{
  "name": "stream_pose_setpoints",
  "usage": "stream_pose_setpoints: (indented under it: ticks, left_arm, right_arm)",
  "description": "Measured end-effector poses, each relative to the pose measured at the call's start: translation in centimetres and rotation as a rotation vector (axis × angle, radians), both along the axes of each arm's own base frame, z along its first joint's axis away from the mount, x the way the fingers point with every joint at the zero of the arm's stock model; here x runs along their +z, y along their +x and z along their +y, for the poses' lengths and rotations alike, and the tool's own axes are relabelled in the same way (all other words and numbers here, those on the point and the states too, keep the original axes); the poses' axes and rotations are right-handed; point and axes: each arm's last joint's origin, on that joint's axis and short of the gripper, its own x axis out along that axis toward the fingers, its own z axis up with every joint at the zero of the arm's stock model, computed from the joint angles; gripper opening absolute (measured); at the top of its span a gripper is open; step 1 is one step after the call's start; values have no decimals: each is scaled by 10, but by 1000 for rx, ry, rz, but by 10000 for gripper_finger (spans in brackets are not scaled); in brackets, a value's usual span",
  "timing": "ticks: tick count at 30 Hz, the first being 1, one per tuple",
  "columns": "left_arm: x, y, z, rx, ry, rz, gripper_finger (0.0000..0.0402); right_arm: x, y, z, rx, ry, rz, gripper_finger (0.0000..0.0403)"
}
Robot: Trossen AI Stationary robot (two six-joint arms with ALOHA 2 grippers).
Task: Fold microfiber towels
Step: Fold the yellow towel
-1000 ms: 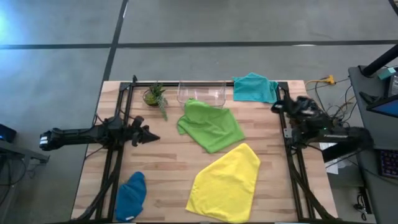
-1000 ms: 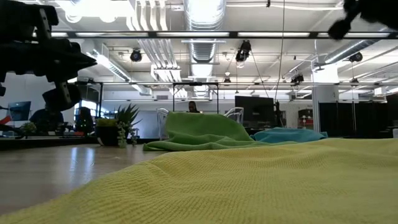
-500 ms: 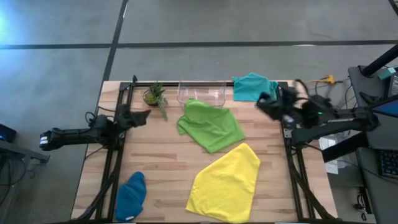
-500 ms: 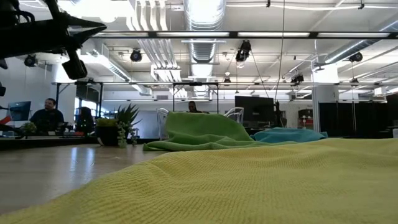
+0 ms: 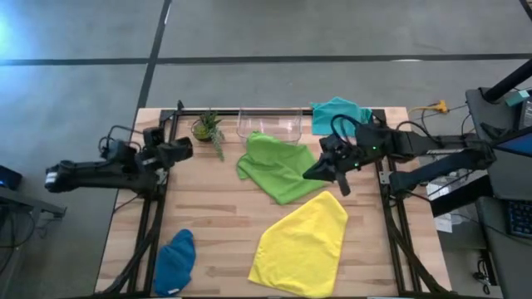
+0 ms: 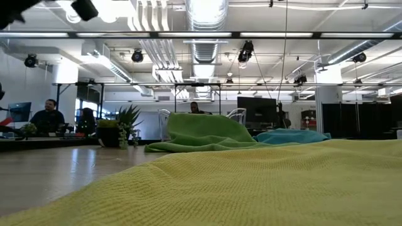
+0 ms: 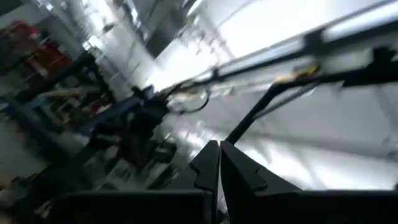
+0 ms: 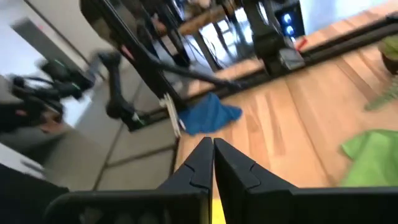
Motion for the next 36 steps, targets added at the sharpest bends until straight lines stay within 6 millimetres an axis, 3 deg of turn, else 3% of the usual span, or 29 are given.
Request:
stream_pose_setpoints:
  ticks: [5,8,10,13,16,20,27,32,36]
  left_arm:
    - [37,48,-17,-48,143,260,0]
    - [43,86,-35,-122,217,450,0]
    - [42,107,-49,-163,255,562,0]
    - [24,137,-72,-170,299,758,0]
    - [24,152,-92,-114,330,825,0]
    - [6,155,-114,-31,321,1009,0]
    - [-4,123,-141,92,321,1211,0]
    - [-9,110,-142,130,356,1298,0]
    - [-15,105,-141,88,408,1376,0]
  right_arm:
    - [9,-18,2,69,8,8,9]
    - [6,-36,6,100,23,-8,9]
    - [0,-47,10,119,41,-13,9]
    - [-21,-58,15,106,90,33,9]
    - [-47,-63,21,64,154,62,9]
    - [-85,-57,32,28,242,23,9]
    - [-136,-39,49,76,393,-66,9]
    - [-152,-21,58,81,398,-32,9]
    - [-150,-3,66,123,328,-33,9]
